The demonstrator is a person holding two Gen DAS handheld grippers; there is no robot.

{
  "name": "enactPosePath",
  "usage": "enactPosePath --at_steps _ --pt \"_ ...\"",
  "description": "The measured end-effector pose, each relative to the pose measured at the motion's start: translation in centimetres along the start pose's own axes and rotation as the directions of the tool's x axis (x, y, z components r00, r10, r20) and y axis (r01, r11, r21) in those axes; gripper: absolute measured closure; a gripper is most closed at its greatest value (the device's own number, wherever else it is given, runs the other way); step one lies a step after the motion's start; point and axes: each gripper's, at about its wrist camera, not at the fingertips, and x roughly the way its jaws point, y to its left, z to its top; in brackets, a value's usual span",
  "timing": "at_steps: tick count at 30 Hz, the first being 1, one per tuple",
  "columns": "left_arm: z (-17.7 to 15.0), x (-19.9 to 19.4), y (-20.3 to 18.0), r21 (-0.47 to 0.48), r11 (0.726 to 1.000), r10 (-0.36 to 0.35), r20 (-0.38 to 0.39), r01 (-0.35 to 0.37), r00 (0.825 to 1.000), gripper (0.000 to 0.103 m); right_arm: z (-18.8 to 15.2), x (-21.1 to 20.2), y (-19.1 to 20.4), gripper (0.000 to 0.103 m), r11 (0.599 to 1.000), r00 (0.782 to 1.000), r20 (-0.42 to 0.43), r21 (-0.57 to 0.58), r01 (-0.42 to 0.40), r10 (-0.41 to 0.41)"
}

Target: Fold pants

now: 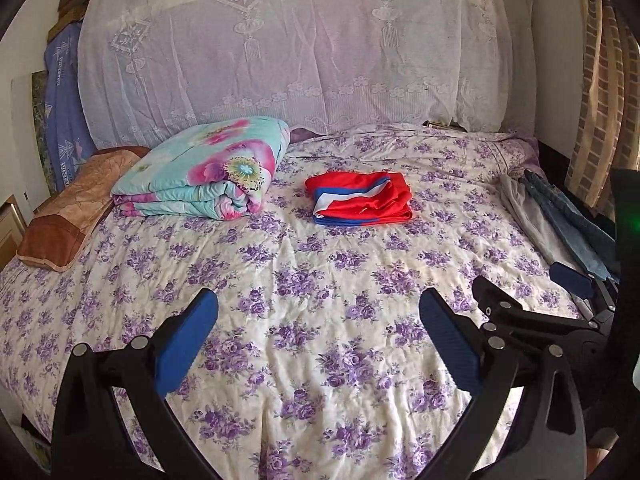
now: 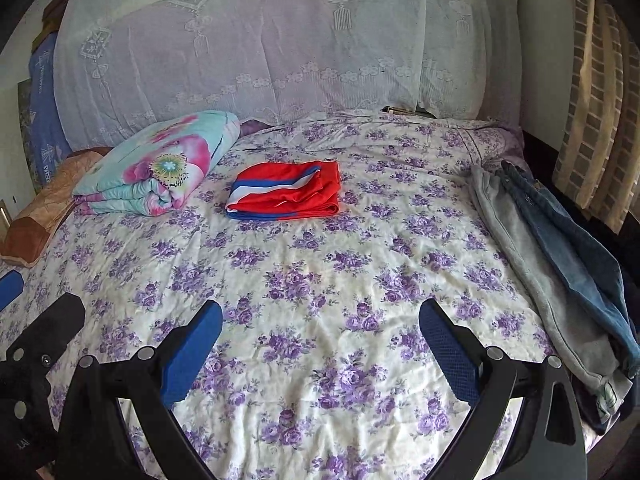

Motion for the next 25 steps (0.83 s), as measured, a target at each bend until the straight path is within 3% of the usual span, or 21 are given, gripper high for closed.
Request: enactPosePath --at_steps 25 --pt "0.01 -0.01 0.39 -0.008 1.000 0.011 -0.015 -0.011 1.000 0.005 -0.06 -0.38 0.33 0.004 1.000 1.000 -0.004 -0.011 -0.013 0.013"
